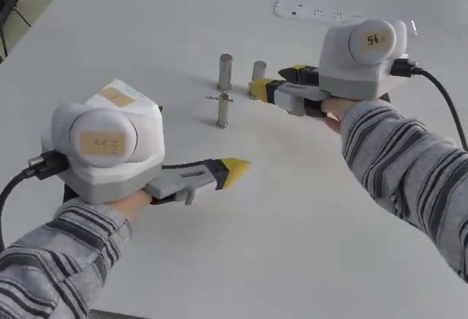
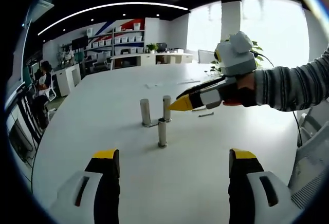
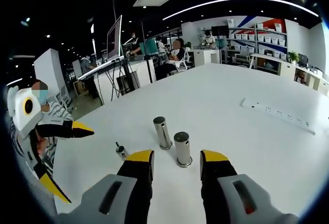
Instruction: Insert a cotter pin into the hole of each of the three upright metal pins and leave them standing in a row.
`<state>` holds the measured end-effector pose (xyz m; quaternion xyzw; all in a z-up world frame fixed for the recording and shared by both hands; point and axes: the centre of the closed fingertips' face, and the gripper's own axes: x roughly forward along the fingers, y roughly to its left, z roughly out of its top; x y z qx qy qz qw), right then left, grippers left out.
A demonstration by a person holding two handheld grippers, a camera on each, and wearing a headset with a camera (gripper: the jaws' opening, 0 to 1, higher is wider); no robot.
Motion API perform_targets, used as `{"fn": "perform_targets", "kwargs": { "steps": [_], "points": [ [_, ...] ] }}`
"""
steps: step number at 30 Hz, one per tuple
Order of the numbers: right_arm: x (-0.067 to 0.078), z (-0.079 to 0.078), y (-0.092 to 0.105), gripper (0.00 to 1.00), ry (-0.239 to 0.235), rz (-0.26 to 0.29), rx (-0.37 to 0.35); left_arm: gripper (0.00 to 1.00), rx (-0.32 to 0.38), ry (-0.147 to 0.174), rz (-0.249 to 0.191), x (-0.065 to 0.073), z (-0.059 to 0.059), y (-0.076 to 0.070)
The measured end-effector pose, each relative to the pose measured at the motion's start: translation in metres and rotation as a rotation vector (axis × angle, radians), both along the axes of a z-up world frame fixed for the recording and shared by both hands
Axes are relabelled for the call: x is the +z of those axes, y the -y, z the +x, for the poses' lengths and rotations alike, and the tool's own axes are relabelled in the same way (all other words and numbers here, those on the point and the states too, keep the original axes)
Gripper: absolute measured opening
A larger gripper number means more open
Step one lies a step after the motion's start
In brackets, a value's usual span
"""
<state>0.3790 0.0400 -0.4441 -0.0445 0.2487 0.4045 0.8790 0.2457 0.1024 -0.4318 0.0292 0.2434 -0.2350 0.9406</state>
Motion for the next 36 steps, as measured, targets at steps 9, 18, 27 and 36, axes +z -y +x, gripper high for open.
{"fn": "perform_targets", "kwargs": {
  "steps": [9,18,27,36],
  "points": [
    [-0.011,0.007,-0.016,0.25,-0.027,0.017,-0.012,0.97,-0.026,0.001,0.005,0.006,-0.010,0.003],
    [-0.015,0.008,-0.016,0.11,-0.033,0.006,-0.020,0.99,-0.025,-0.015,-0.012,0.011,-0.013,0.004],
    [-0.015,0.008,-0.016,0.09,-0.008,-0.023,-0.018,0.99,-0.017,-0.026,-0.027,0.011,-0.013,-0.001],
    [-0.010,-0.005,-0.005,0.08,0.032,-0.099,-0.039,0.99,-0.023,-0.032,-0.026,0.013,-0.017,-0.001]
  ]
}}
